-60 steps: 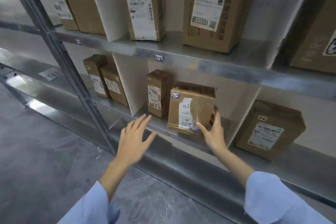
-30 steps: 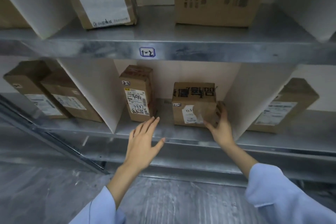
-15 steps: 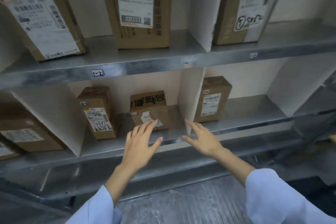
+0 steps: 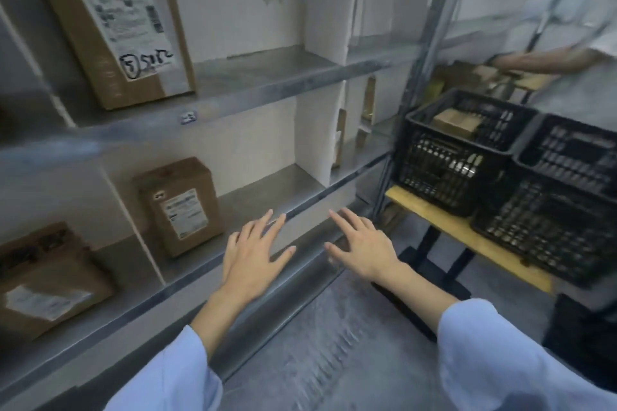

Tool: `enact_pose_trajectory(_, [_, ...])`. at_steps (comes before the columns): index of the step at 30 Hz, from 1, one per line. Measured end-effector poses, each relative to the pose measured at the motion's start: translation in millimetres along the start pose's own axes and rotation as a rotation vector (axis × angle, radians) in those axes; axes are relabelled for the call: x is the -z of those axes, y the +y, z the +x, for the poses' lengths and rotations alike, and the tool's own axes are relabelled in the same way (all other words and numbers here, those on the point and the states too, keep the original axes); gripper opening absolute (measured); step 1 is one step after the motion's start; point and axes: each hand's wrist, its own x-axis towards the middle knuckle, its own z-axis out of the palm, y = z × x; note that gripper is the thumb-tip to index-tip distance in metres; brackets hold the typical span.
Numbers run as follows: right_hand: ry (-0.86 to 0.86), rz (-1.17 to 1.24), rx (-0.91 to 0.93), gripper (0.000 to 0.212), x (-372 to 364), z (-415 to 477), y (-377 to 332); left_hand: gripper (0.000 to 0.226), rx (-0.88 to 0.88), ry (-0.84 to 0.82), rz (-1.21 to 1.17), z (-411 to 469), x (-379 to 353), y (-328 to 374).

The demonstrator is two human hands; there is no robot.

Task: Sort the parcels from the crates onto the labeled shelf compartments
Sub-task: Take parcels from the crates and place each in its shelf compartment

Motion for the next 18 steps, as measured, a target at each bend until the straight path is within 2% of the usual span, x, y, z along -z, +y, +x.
enact_pose_trajectory(10, [0.134,-0.032,-0.263,0.072,74,-51,228,0.086,-0.233,-0.007,-0.025,109,-49,219])
enact_pose_trajectory(18, [0.214,0.013,-0.384,0.07,113,-57,334,0.084,-0.362,0.008,-0.05,189,-68,322])
